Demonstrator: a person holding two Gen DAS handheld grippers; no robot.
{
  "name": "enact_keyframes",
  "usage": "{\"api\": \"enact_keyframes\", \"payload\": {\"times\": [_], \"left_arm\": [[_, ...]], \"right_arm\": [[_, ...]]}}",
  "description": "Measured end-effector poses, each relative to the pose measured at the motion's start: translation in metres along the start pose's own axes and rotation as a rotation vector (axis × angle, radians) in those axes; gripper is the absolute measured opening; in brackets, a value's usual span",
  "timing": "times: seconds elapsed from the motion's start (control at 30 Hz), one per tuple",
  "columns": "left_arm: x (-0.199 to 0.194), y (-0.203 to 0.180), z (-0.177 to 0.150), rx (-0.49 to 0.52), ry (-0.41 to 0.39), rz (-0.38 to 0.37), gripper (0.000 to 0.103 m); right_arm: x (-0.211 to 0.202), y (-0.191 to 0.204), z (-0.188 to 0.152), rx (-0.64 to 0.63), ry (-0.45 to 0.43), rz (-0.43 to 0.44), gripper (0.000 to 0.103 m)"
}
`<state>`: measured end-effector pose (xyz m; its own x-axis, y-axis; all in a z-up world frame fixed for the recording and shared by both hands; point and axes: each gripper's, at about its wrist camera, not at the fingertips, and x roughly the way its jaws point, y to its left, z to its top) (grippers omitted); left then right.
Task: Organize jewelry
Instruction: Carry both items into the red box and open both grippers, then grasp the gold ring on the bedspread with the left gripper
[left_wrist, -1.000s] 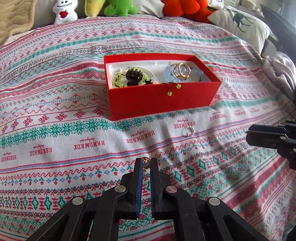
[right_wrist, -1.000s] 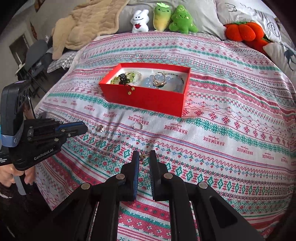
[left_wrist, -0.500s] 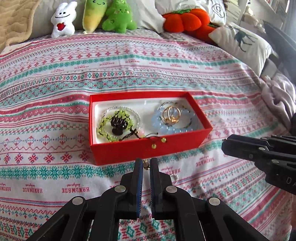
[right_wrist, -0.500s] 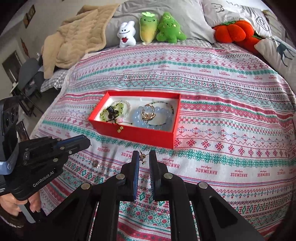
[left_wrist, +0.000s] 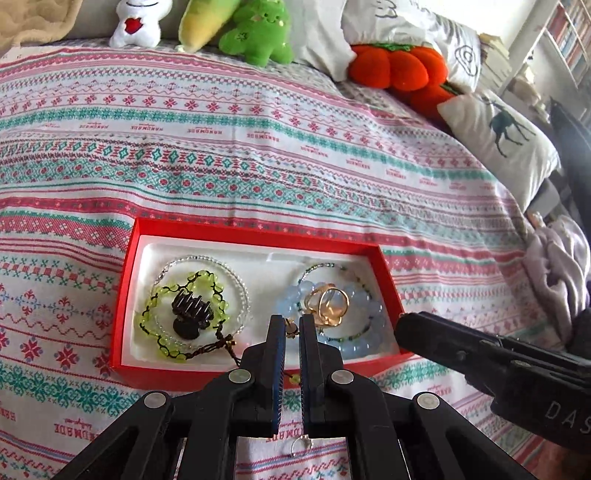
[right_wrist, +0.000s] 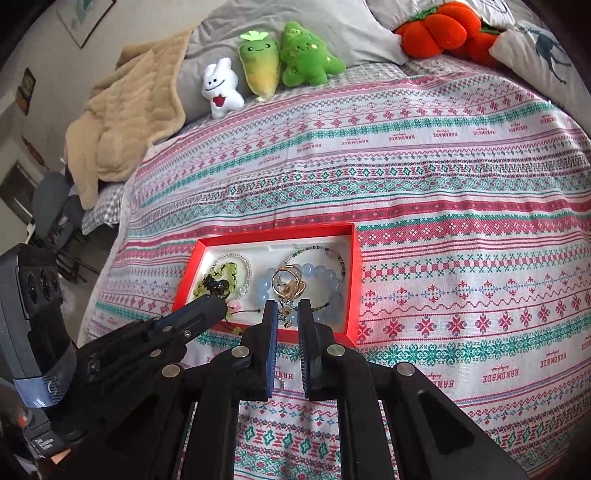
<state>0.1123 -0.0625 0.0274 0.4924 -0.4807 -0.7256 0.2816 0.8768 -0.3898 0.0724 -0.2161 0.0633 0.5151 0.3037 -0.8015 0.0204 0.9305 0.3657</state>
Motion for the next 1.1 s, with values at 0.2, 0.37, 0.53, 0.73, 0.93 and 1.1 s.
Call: {"api": "enact_keyframes", "payload": {"times": [0.2, 0.37, 0.53, 0.73, 0.93, 1.1], "left_arm": [[0.015, 0.006, 0.001, -0.064, 0.023, -0.019, 0.002], [0.014, 0.007, 0.000, -0.066, 0.019, -0.010, 0.003], [0.007, 0.009, -0.002, -0.060, 0.019, -0.002, 0.011], [-0.009, 0.010, -0.006, -0.047, 0.012, 0.023, 0.027], [-0.024, 0.022, -0.015, -0.033, 0.034, 0.090, 0.049], [-0.028, 0.037, -0.030, -0.039, 0.088, 0.148, 0.062]], "right_arm": [[0.014, -0.005, 0.004, 0.034, 0.024, 0.004, 0.011], [0.018, -0.006, 0.006, 0.039, 0.030, 0.004, 0.011], [0.020, -0.009, 0.008, 0.045, 0.029, 0.001, 0.011], [0.023, -0.010, 0.010, 0.048, 0.035, 0.000, 0.012], [0.025, -0.014, 0.011, 0.065, 0.054, 0.004, 0.030], [0.017, -0.009, 0.003, 0.019, 0.054, 0.006, 0.051]]}}
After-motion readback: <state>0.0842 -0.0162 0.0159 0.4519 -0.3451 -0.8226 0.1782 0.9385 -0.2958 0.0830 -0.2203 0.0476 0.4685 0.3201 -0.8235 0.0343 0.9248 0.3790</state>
